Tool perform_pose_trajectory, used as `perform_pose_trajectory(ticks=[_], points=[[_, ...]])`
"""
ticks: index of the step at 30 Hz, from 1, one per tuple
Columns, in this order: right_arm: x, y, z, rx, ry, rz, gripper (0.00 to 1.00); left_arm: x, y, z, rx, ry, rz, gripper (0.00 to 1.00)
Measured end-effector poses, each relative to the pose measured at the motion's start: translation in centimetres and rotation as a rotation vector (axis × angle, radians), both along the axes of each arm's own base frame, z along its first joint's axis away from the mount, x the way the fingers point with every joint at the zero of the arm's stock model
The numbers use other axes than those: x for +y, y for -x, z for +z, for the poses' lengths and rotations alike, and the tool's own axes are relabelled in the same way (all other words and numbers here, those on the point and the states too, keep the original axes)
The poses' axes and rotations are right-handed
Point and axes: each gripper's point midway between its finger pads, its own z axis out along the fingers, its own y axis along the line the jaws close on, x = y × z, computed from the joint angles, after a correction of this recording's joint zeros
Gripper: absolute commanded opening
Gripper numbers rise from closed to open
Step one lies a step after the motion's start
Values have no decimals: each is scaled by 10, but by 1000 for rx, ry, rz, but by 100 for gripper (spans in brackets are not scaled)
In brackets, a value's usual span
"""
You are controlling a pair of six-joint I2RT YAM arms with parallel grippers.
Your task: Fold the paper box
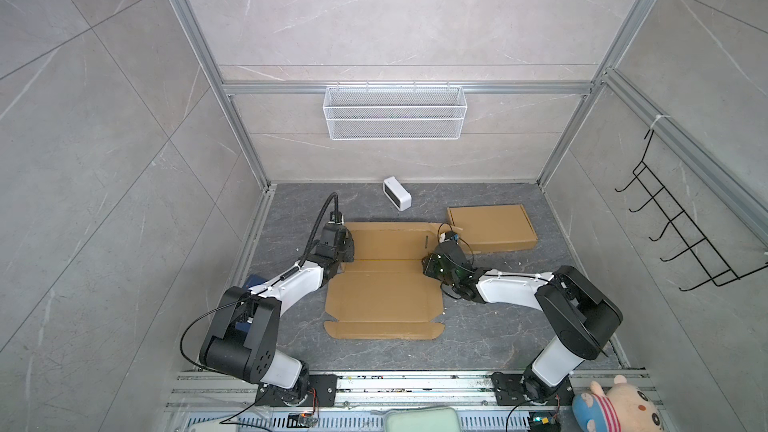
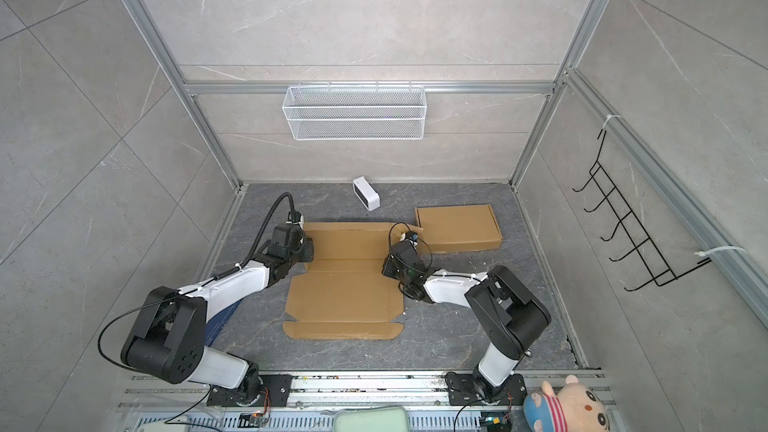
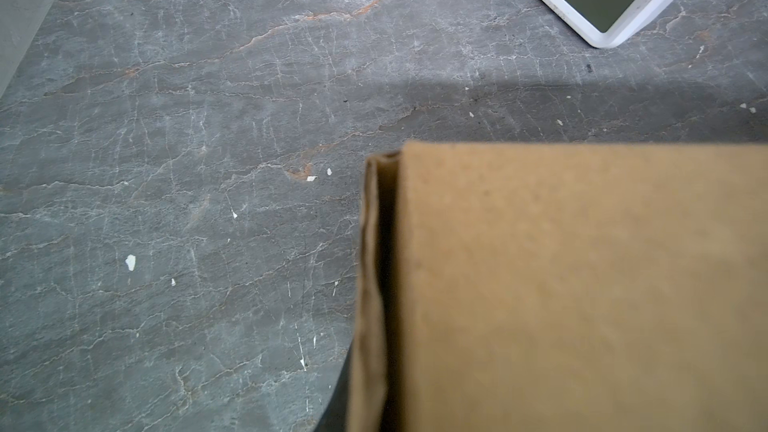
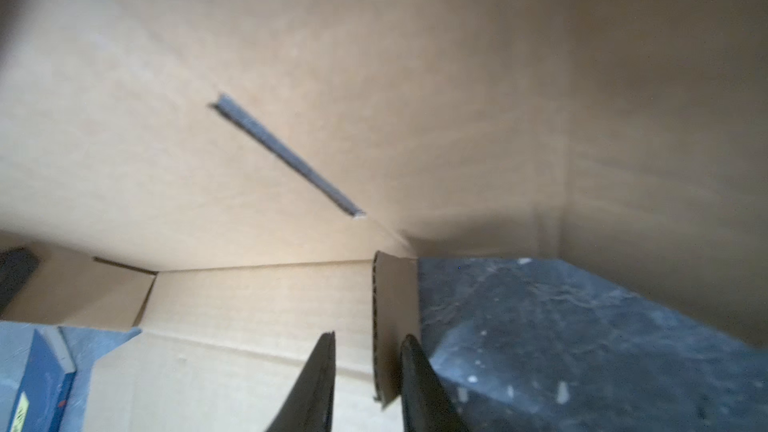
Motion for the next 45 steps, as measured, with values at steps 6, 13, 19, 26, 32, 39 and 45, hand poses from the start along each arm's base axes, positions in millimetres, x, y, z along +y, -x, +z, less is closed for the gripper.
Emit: perform_pose_trajectory(ticks=[6,13,19,26,32,39,45], points=[[13,4,6,-11,-5,31,26,1,0,0,0,12,12,0],[28,3,19,-34,-32,67,24,1,-1,0,-7,15,12,0],[30,5,19,-27,-39,79,24,1,0,0,-10,17,13,0],[30,6,17,-14,-36,84,27,1,0,0,-13,17,13,0],[-5,15,17,47,-18,34,44,2,0,0,-15,18,13,0],[-34,23,-3,158,-19,7,55,2,0,0,-17,19,13,0],[-29,22,-31,236,-18,11,59,1,0,0,-17,20,12,0]])
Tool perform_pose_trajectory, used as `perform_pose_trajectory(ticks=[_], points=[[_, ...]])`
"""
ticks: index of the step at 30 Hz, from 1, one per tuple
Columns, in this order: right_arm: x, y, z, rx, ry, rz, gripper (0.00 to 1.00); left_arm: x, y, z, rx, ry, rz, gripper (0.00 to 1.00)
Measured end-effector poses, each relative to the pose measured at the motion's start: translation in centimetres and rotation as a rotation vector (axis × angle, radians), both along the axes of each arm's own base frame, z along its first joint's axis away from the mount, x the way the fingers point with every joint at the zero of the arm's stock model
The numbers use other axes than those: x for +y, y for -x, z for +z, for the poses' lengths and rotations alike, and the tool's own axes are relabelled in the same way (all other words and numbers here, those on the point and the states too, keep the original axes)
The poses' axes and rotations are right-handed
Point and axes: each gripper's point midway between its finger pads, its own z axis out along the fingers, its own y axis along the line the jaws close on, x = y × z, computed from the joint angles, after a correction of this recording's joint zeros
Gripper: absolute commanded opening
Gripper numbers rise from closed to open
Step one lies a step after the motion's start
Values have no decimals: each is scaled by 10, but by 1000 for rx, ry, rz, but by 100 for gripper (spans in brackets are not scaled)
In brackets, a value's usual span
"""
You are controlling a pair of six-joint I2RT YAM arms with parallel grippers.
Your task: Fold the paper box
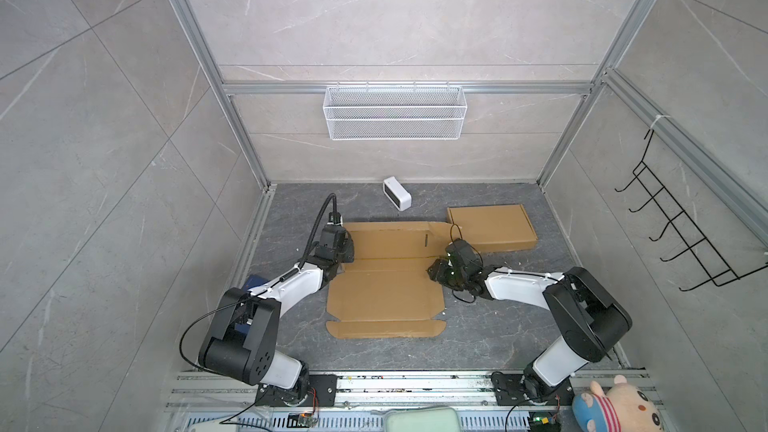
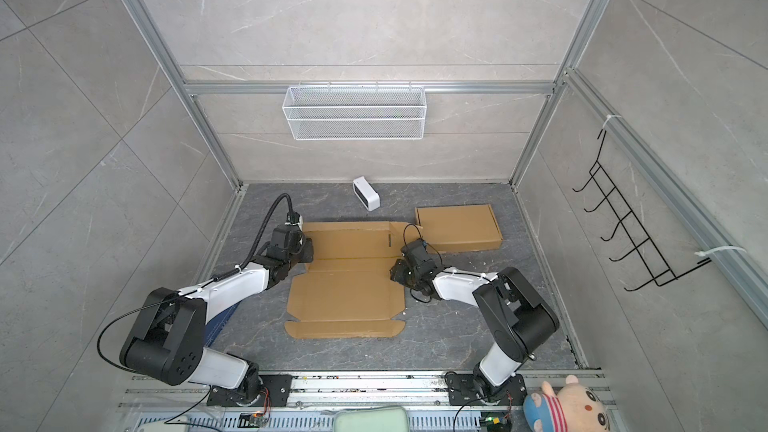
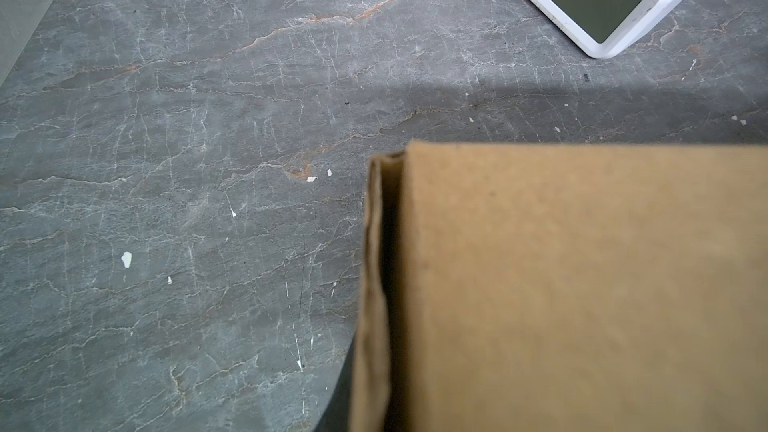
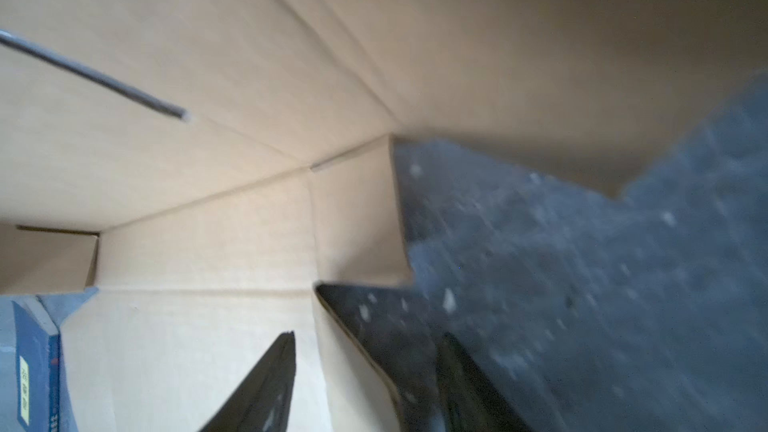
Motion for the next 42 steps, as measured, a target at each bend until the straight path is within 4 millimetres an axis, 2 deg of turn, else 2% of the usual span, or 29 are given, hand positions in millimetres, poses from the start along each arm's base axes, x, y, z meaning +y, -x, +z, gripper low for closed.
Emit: perform_pose_trajectory(ticks=[8,12,17,23,27,32,34,38,42], points=[[8,-17,1,-31,10,1,51,-1,0,0,-1,3,-2,0],[14,-22,9,-78,54,31,48,-1,0,0,-1,5,-1,0],[29,-20,18,-124,113,93,47,-1,0,0,0,6,0,0],[40,-18,18,-140,254,160,48,1,-1,0,0,16,9,0],[39,-15,12,-147,339,202,46,0,-1,0,0,16,8,0],[39,-10,7,-157,400,233,39,0,-1,0,0,17,8,0],[37,-11,7,-162,409,230,41,0,-1,0,0,17,8,0],[37,-8,8,-169,391,246,52,0,-1,0,0,16,9,0],[27,1,24,-175,317,290,57,0,-1,0,-1,16,8,0]])
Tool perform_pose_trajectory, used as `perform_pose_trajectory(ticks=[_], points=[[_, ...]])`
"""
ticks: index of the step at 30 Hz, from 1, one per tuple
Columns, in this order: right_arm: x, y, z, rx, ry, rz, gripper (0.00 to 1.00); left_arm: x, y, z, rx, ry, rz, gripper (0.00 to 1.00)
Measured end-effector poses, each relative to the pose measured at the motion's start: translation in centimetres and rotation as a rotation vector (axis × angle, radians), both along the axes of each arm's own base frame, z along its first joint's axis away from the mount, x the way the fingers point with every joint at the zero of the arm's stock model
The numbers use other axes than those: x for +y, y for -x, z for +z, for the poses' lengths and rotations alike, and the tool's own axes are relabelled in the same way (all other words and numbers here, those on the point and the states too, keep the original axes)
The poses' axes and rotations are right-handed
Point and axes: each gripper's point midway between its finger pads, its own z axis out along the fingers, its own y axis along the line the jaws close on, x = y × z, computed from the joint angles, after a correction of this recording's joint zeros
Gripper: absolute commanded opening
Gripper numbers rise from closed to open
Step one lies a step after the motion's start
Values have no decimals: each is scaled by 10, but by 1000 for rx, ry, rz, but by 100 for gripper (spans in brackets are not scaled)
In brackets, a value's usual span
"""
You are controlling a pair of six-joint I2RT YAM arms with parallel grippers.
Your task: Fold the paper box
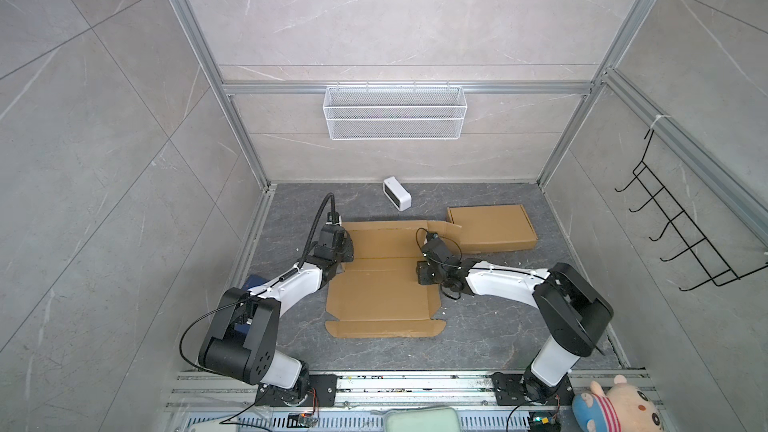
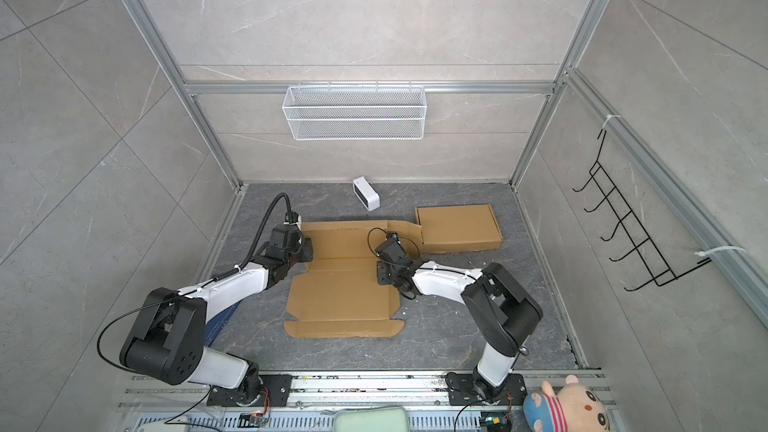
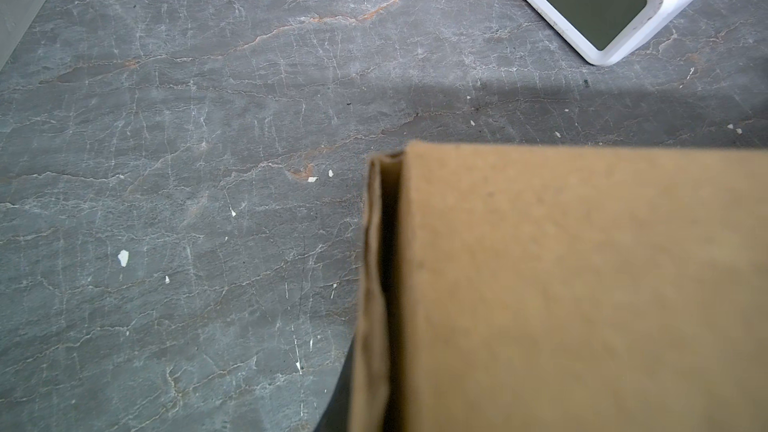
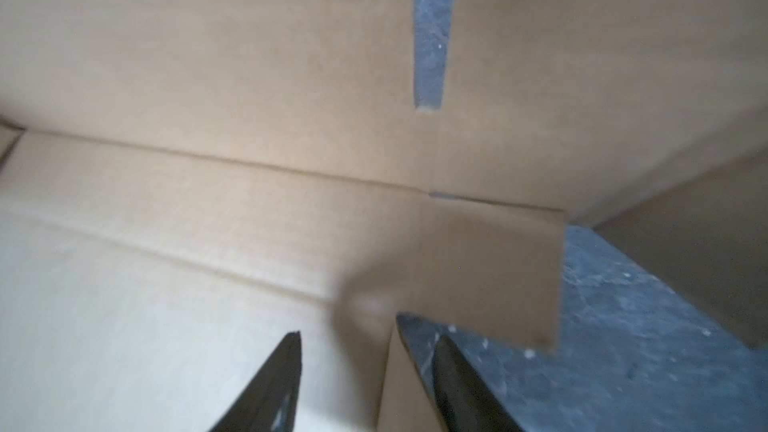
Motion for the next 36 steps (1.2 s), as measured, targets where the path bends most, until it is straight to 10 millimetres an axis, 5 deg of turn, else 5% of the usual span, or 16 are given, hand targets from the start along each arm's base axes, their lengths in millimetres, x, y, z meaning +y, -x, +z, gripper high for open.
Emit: perform_pose_trajectory(ticks=[5,10,13,17,23,31,33,36], points=[[-33,-2,45,-22,-109,35,56,0,0,0,-1,-5,-8,0],[-52,10,72,-31,-140,71,36,-2,-1,0,7,4,-21,0],[-44,29,58,18,-182,78,28,-2,-1,0,8,7,-23,0],[-26,61,12,145,-175,71,22,-2,-1,0,9,11,-26,0],[-28,66,-39,251,-125,-35,17,-3,-1,-1,10,16,-31,0],[-28,56,-32,235,-157,-38,23,-2,-3,0,5,12,-26,0],[-36,52,-19,224,-179,-25,29,-2,-3,0,6,6,-30,0],[-67,30,29,137,-191,-32,43,-3,-3,0,15,0,-45,0]])
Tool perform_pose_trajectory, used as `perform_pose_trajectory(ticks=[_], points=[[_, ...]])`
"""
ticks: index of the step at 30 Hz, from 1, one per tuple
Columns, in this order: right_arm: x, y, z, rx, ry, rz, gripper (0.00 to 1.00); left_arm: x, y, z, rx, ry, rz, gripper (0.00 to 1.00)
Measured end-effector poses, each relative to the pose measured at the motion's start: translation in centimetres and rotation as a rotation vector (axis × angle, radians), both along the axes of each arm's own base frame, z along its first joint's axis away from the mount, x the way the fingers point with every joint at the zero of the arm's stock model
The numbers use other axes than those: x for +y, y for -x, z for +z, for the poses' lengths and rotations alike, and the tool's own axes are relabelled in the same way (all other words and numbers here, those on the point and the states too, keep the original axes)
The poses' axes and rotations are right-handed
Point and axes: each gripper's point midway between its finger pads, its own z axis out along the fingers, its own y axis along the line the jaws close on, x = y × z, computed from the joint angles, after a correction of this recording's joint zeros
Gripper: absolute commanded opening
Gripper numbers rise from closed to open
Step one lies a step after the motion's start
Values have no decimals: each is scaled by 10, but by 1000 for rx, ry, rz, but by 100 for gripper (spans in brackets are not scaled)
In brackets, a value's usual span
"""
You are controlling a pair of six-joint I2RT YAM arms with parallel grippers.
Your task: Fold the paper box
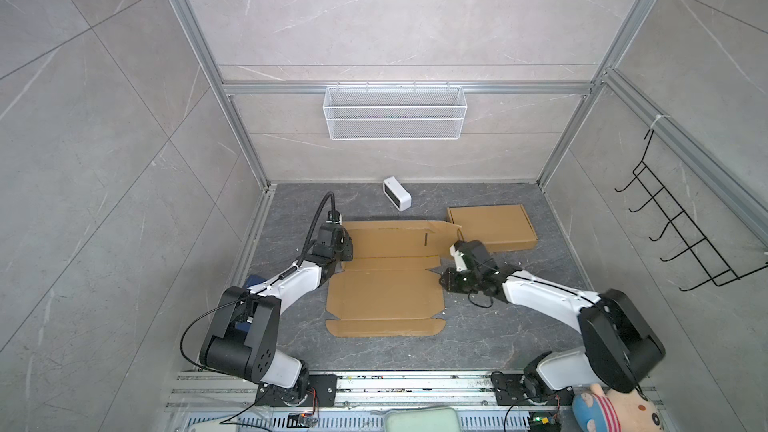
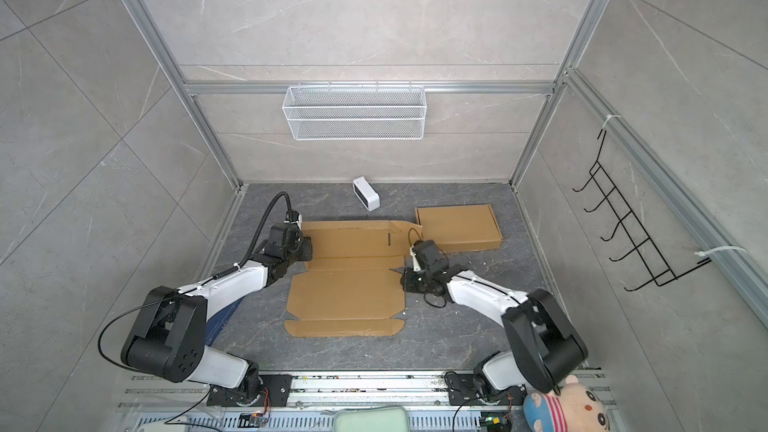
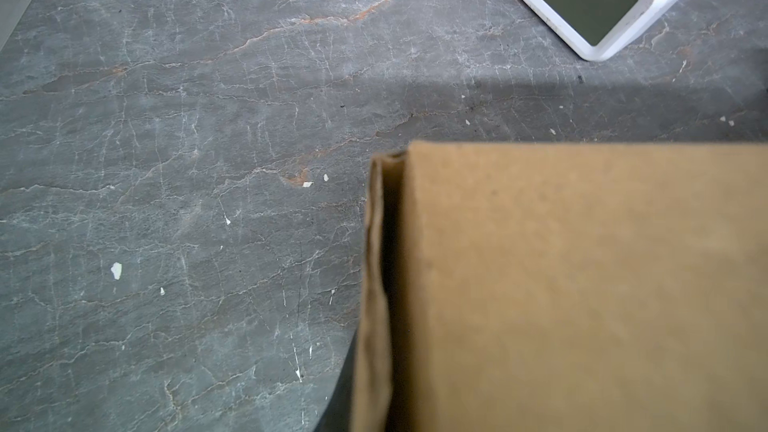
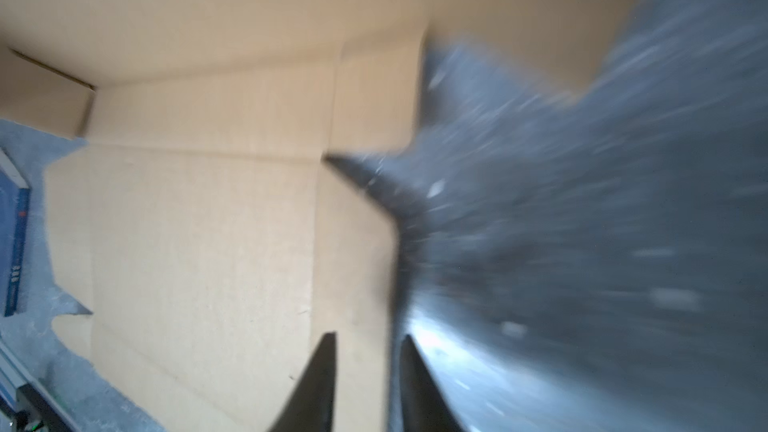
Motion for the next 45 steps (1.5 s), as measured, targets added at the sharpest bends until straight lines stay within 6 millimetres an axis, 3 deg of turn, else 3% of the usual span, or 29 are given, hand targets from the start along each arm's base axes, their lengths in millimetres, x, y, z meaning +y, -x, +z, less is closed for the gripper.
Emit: perform_pose_trajectory(ticks=[2,4,6,8,17,24,29,31,38,45], points=[[-22,-25,49,-126,35,-2,56,-1,0,0,5,-4,-8,0],[-33,-42,92,-254,98,30,63,-2,-1,0,7,-11,-19,0],[-38,-52,120,-347,175,86,67,-3,-1,0,9,-16,-29,0],[-40,-57,128,-379,251,150,68,-5,-3,0,12,-19,-41,0],[-34,-78,85,-253,475,460,65,-11,-8,1,20,-30,-84,0],[-20,-79,59,-158,451,607,46,-13,-8,0,20,-32,-96,0],[-14,-70,58,-133,409,636,18,-12,-9,1,16,-32,-88,0],[-13,-69,60,-132,396,630,13,-12,-9,1,15,-26,-80,0],[-10,-64,75,-150,355,555,4,-8,-8,2,-14,16,-28,0],[6,-59,96,-190,310,483,4,-2,-8,13,-81,55,22,0]])
